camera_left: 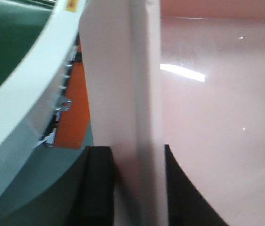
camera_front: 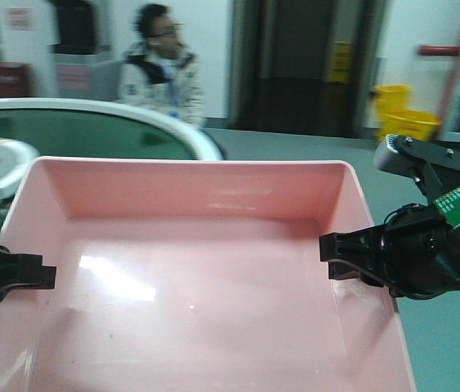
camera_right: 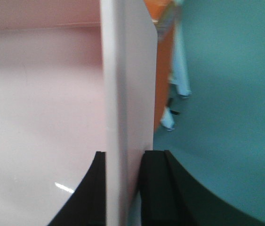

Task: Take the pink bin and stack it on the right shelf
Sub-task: 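Hold the pink bin with both grippers while driving to the metal table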

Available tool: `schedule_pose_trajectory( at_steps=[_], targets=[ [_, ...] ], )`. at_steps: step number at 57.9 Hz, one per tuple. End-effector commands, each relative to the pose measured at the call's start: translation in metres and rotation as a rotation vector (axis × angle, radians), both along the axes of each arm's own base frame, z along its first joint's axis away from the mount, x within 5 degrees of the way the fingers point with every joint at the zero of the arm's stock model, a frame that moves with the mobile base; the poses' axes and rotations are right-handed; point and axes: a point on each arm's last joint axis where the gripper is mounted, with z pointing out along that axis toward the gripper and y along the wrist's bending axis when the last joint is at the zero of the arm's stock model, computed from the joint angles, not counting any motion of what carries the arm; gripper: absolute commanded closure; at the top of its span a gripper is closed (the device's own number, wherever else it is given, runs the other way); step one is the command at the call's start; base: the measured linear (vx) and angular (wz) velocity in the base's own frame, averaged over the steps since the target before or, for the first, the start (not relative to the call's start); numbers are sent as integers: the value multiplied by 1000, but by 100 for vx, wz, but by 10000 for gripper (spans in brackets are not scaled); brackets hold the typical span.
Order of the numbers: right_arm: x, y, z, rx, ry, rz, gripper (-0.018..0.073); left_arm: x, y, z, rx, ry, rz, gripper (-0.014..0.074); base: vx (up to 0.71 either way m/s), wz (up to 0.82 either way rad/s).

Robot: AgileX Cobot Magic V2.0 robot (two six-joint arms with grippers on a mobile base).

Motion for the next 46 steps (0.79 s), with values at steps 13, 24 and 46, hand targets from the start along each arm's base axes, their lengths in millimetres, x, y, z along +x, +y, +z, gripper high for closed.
schedule_pose_trajectory(
  at_steps=[13,24,46],
  targets=[
    [0,-10,25,-6,-162,-43,568,-4,4,19,-26,-99,27,598,-4,-103],
    [0,-10,25,-5,-161,-42,568,-4,4,19,-26,-99,27,598,5,-88],
    [0,-10,25,-5,-161,-42,568,-4,4,19,-25,-97,27,598,19,-66]
  ],
)
